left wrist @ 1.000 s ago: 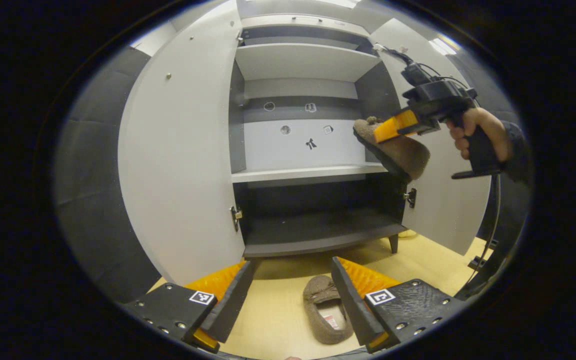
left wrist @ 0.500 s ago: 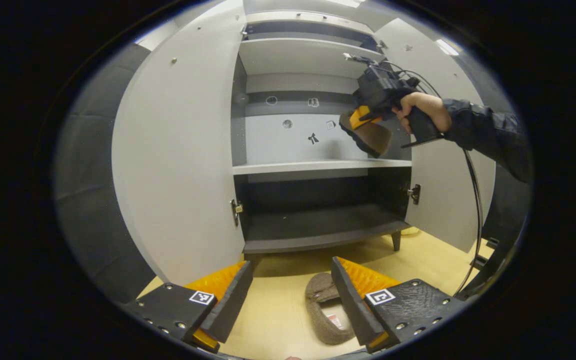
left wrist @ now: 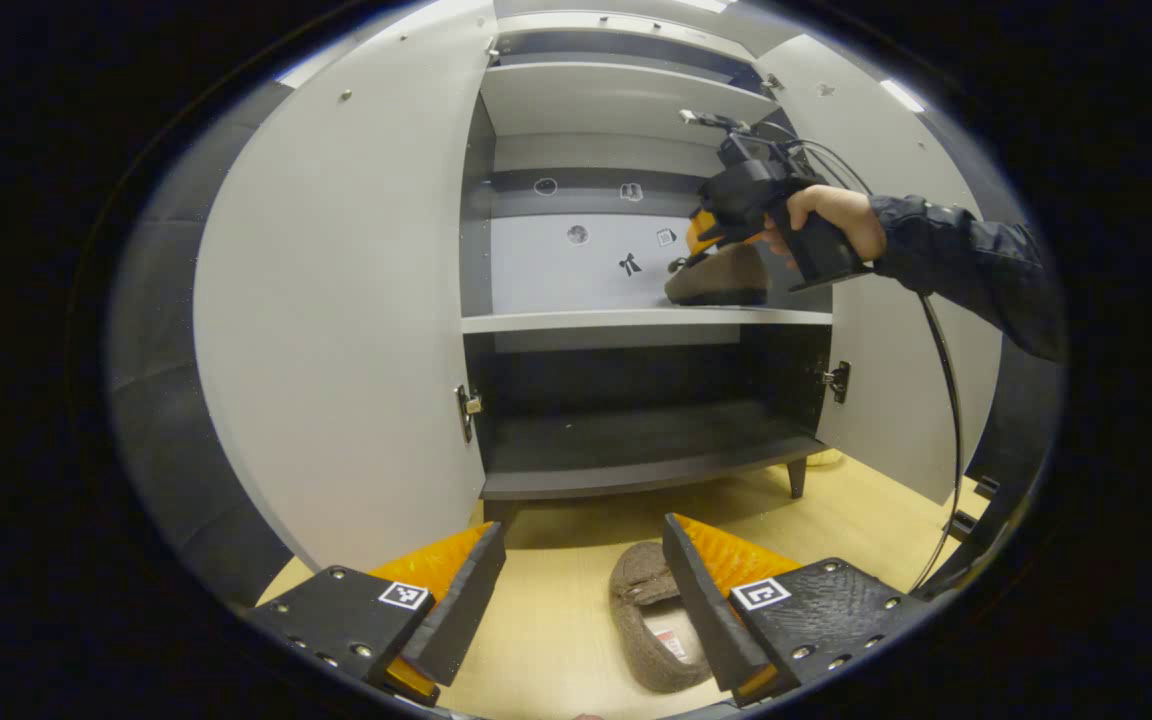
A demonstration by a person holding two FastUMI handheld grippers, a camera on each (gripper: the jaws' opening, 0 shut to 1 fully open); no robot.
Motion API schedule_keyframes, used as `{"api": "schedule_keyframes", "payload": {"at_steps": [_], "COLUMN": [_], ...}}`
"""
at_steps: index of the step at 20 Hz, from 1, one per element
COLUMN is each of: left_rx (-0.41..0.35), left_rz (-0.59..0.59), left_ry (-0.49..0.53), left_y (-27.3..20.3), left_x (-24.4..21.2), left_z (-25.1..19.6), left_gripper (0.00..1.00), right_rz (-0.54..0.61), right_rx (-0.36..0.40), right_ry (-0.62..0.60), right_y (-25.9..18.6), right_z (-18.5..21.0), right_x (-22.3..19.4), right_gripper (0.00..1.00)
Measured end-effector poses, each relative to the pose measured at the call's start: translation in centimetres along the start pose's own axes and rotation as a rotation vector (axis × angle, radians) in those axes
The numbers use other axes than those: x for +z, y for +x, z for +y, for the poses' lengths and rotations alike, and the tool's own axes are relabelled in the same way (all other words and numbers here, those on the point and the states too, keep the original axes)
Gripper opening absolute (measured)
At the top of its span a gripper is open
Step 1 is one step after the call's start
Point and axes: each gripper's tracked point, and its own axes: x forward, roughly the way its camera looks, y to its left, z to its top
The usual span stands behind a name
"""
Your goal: Grab one shoe with the right hand and put it into the shoe cabinet, grab the other shoe with the left hand and put it into the shoe cabinet; then close the right door with the right hand and the left door with the left hand.
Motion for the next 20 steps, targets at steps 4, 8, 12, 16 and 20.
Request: {"api": "schedule_keyframes", "payload": {"at_steps": [4, 8, 12, 16, 20], "left_rx": [-0.013, -0.039, -0.062, -0.098, -0.109], "left_rz": [0.040, 0.102, 0.191, 0.274, 0.336], "left_ry": [-0.019, -0.059, -0.050, -0.029, 0.022], "left_y": [1.6, 3.1, 4.3, 4.2, 4.9], "left_x": [-0.6, -2.3, -5.2, -8.8, -11.9], "left_z": [0.1, -0.3, -1.0, -1.6, -2.3], "left_gripper": [0.97, 0.97, 0.97, 0.93, 0.93], "right_rz": [-0.147, -0.226, -0.205, -0.143, -0.086], "right_rx": [-0.035, -0.036, -0.005, 0.007, 0.024], "right_ry": [0.007, 0.007, 0.034, 0.050, 0.078], "right_y": [-5.0, -11.1, -15.8, -18.8, -21.1], "right_z": [-1.2, -2.1, -2.0, -2.2, -1.7], "right_x": [1.9, 1.5, -1.2, -5.0, -8.2], "right_gripper": [0.99, 0.98, 0.98, 0.98, 0.98]}}
